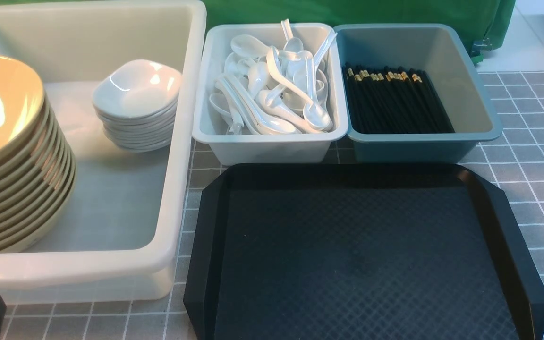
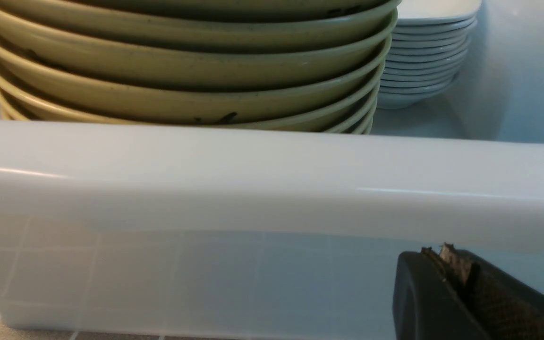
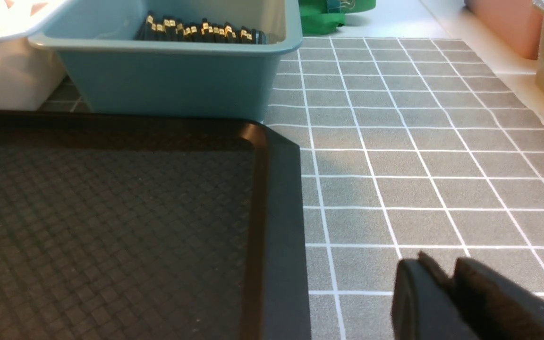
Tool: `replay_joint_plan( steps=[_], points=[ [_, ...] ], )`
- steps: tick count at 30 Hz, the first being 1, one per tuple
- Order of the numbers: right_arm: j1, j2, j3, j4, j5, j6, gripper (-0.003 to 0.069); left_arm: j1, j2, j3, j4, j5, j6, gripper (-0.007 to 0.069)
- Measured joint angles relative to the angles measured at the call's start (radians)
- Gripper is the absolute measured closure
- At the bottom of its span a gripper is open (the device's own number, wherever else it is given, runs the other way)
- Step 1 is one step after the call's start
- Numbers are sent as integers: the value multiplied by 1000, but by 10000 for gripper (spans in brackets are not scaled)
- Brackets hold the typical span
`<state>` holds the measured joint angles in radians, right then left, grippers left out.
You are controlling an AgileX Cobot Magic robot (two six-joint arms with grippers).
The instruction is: On grey table put chopsticks spoon bowls plates into blue grey white boxes.
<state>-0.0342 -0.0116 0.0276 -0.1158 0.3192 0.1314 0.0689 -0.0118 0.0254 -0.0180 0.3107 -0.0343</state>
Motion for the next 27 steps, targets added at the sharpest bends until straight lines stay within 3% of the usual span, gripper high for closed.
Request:
replay_joint_plan(
  steps=[27],
  points=[
    [0, 0, 0, 0, 0, 0, 508, 0, -2, 0, 0, 0, 1, 634]
  ],
)
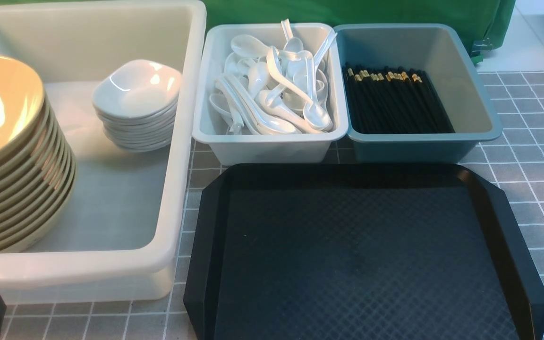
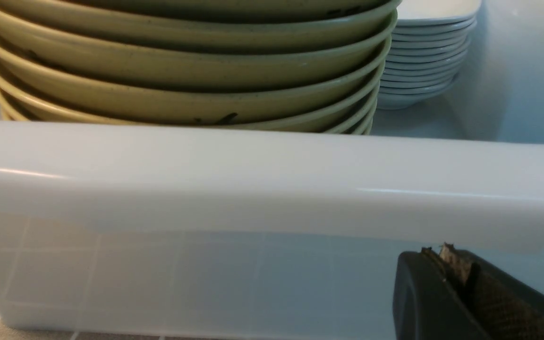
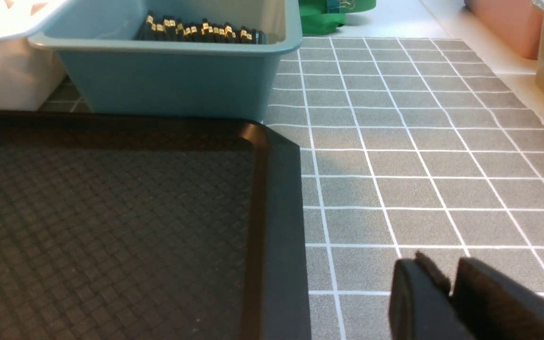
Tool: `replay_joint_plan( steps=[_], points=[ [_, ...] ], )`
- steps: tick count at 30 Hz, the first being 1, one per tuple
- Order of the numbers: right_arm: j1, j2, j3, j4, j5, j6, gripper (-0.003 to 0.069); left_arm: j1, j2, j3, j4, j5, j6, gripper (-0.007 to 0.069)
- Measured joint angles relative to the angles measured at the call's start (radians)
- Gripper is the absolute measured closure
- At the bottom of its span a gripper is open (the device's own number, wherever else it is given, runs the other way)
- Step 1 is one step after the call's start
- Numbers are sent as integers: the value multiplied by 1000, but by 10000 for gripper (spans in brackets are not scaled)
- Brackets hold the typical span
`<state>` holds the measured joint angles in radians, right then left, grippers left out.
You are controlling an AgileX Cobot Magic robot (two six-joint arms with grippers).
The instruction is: On grey table put chopsticks spoon bowls plates into blue grey white boxes.
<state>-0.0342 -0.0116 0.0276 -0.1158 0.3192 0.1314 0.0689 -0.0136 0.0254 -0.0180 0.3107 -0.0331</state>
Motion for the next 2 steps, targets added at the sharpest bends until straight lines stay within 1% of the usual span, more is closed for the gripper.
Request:
replay_joint_plan(
  steps=[2],
  points=[
    [0, 0, 0, 0, 0, 0, 508, 0, 0, 0, 0, 0, 1, 634]
  ],
)
